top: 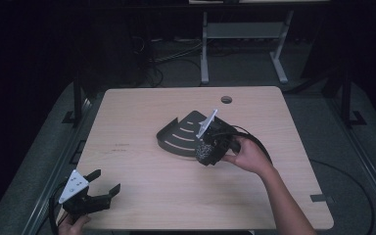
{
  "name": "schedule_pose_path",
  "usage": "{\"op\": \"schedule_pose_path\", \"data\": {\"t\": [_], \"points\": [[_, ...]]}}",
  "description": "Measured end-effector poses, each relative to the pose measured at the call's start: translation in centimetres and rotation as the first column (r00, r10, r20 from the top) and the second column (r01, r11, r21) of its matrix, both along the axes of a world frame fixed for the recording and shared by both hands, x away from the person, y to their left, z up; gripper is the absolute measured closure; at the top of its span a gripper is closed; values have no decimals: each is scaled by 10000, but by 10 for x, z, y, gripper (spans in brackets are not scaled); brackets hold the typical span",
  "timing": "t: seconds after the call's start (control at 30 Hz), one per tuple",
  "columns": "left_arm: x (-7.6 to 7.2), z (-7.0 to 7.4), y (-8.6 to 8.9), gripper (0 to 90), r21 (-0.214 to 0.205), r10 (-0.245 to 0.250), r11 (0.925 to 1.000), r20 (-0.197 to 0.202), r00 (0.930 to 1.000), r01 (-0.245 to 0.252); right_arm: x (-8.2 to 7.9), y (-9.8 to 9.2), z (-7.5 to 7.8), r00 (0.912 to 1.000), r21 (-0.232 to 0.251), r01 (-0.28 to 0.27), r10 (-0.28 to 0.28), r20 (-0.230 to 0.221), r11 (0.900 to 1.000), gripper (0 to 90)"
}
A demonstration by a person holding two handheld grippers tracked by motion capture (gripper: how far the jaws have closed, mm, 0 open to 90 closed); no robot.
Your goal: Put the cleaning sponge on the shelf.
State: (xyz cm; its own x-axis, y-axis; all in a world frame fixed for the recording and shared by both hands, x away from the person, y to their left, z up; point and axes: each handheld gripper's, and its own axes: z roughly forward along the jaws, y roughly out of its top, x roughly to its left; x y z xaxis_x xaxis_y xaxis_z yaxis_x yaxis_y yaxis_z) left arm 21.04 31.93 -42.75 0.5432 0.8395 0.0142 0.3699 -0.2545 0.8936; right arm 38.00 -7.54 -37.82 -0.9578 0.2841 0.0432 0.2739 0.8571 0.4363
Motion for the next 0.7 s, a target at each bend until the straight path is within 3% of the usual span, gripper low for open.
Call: {"op": "schedule_pose_path", "data": {"t": [0.07, 0.37, 0.7], "points": [[0, 0, 0, 133, 15, -21, 10000, -12, 10000, 21, 2, 1, 1, 10000, 162, -2, 3, -72, 9999, 317], [-1, 0, 0, 133, 25, 19, 10000, -22, 10000, -19, 13, 8, 4, 10000, 78, -9, 9, -36, 10000, 317], [-1, 0, 0, 133, 72, -20, 10000, -14, 10000, 20, 27, 7, -7, 9990, 130, 232, -227, -377, 9996, 317]]}}
